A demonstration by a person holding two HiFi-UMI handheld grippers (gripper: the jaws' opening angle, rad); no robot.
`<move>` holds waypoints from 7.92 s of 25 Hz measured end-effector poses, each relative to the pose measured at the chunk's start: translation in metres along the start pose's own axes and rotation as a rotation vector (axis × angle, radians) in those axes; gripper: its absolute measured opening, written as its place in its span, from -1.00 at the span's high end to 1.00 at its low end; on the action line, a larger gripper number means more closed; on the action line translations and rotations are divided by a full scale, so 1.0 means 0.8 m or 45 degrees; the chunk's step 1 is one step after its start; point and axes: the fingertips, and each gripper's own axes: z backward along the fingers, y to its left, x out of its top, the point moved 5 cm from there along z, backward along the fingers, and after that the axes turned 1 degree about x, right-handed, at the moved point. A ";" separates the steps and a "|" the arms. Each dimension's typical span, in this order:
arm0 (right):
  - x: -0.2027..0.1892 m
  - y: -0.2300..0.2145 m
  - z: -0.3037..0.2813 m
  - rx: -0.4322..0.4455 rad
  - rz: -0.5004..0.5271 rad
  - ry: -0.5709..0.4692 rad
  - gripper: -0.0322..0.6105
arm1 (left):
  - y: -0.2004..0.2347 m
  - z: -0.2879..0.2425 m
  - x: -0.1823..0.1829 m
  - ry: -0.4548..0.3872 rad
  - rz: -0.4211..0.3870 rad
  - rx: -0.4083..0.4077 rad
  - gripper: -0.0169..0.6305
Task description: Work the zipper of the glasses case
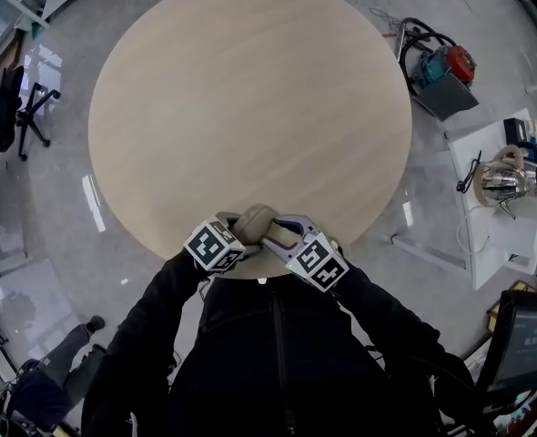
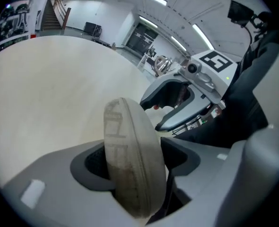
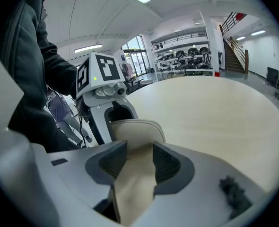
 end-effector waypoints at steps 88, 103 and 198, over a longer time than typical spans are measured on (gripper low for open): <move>0.227 0.072 0.172 -0.274 0.886 -0.194 0.88 | -0.144 0.211 0.077 -0.251 0.044 -0.821 0.03; 0.215 0.046 0.133 -0.445 1.233 -0.070 0.52 | -0.113 0.182 0.064 -0.363 0.399 -0.996 0.02; 0.031 0.109 0.240 -0.354 -0.375 -0.683 0.72 | -0.254 0.136 -0.004 -0.948 0.082 0.438 0.93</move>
